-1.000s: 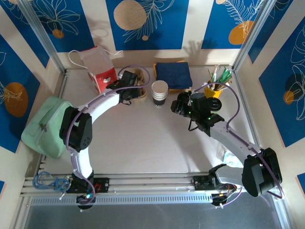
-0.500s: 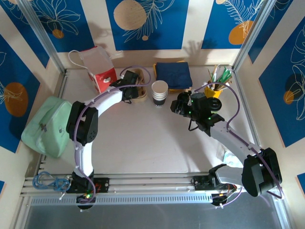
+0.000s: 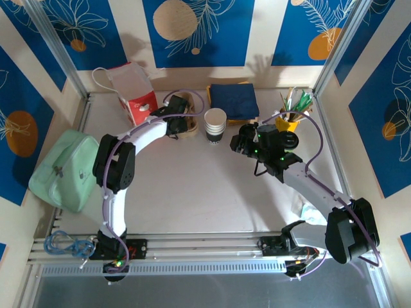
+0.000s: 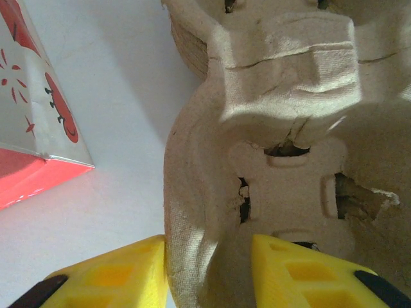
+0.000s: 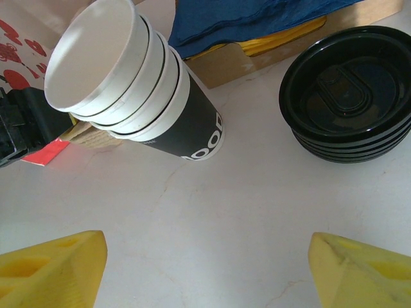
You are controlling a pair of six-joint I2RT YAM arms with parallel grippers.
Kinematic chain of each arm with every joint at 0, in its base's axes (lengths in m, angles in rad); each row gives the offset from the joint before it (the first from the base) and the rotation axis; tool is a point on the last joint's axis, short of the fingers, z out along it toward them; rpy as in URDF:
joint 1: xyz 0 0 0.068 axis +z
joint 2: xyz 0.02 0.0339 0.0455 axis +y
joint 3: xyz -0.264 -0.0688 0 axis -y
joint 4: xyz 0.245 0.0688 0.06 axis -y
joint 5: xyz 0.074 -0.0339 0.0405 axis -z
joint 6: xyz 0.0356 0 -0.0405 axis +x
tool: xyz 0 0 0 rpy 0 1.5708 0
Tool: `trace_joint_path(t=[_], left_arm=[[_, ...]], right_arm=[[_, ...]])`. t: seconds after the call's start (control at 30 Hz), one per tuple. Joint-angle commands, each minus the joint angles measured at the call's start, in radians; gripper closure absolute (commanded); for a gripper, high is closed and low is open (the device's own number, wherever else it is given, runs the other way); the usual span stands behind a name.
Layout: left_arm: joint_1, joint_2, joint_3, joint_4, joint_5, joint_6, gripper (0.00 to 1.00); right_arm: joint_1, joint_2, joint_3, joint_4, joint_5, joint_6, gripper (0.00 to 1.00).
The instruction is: Pack the takeout coffee
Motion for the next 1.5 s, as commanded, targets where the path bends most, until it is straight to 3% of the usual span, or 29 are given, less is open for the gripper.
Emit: trace_joint_path(t=[0.0, 0.87, 1.47], left_arm=[[0.013, 0.008, 0.037, -0.015, -0.007, 0.016, 0.65], [0.013, -0.054, 0.041, -0.01, 0.003, 0.024, 0.77], [0.018, -0.14, 0.032, 0.018, 0.078, -0.001, 0.88]], right_arm=[[-0.006, 0.008, 0.014, -0.009, -0.013, 0.01, 0.18], [-0.028, 0.029, 0.025, -0.029, -0.026, 0.026, 0.18], [-0.031, 0.042, 0.034, -0.038, -0.028, 0.026, 0.18]])
